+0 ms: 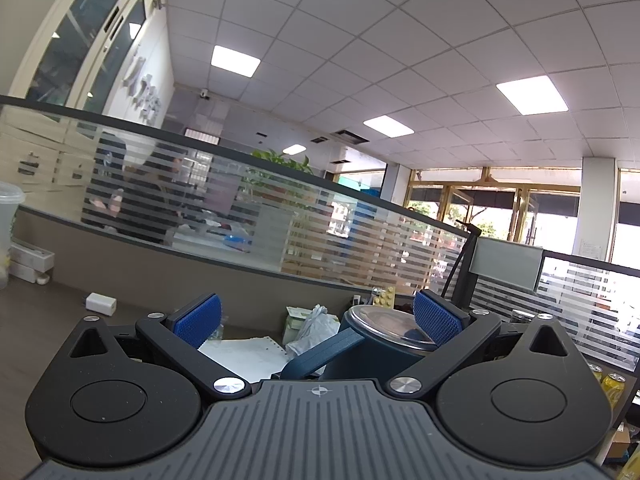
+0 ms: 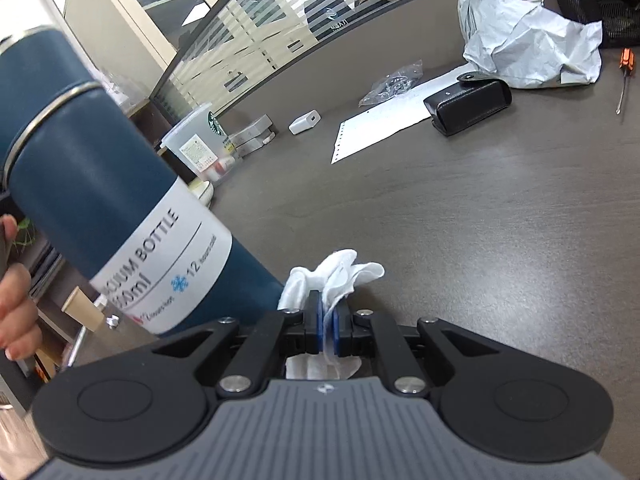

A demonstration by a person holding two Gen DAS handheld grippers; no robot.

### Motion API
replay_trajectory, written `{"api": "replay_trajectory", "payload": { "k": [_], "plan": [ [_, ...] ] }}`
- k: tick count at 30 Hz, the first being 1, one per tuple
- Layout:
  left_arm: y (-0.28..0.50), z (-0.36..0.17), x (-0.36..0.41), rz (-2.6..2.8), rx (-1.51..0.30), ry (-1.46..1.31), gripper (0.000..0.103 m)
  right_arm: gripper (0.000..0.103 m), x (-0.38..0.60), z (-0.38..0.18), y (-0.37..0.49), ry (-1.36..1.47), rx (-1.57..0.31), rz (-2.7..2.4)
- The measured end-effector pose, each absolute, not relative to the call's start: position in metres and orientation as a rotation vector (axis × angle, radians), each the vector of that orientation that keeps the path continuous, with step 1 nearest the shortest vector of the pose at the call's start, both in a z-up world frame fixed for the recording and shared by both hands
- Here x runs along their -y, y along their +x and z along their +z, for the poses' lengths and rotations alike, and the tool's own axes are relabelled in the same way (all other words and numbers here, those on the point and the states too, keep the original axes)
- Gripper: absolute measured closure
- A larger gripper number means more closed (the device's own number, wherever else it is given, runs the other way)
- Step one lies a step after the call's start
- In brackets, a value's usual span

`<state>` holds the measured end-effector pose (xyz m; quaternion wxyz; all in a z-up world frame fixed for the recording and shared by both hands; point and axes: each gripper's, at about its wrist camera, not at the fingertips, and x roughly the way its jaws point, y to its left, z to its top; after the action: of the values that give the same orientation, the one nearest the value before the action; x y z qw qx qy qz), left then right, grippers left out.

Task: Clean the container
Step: 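Tilt the thermos with the left gripper while the right gripper's tissue wipes its body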

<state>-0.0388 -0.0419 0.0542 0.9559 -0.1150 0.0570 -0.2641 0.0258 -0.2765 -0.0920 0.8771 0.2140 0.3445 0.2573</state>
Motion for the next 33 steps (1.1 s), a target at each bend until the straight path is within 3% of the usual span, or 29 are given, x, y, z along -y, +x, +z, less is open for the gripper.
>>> {"api": "replay_trajectory", "payload": {
  "k": [33],
  "plan": [
    [-0.035, 0.057, 0.041, -0.541, -0.122, -0.232, 0.000, 0.093, 0.263, -0.079, -0.028, 0.422, -0.661, 0.557]
  ]
}}
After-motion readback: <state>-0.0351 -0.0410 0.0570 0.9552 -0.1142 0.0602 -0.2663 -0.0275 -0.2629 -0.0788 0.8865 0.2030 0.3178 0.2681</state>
